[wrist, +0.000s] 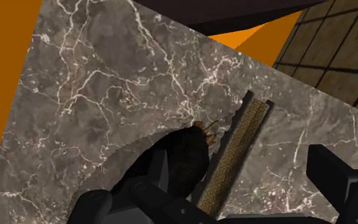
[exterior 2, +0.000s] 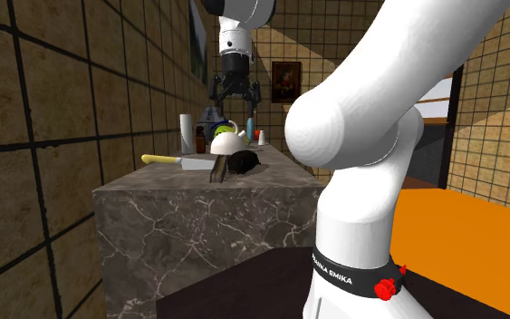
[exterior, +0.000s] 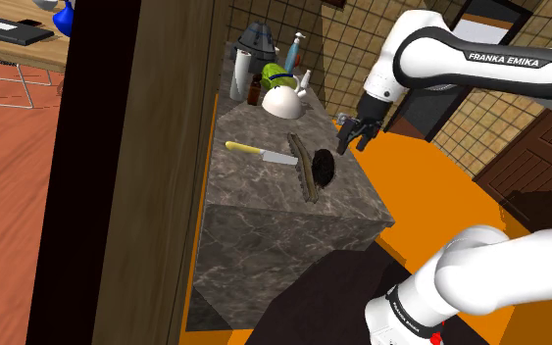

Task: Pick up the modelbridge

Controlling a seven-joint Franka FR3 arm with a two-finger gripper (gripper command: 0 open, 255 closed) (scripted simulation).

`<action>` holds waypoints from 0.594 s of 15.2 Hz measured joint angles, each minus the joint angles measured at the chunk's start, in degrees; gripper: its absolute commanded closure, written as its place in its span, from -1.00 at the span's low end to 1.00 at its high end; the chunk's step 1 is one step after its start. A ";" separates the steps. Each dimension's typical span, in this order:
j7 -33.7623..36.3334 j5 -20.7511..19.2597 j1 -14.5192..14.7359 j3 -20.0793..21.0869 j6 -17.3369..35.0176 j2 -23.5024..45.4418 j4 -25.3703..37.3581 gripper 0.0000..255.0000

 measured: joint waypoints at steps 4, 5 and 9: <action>5.88 0.53 -1.30 0.90 6.83 7.85 1.88 -1.00; 7.50 0.66 -1.54 1.19 8.33 9.64 2.40 -1.00; 12.90 0.61 -2.93 1.32 14.08 17.76 5.68 -1.00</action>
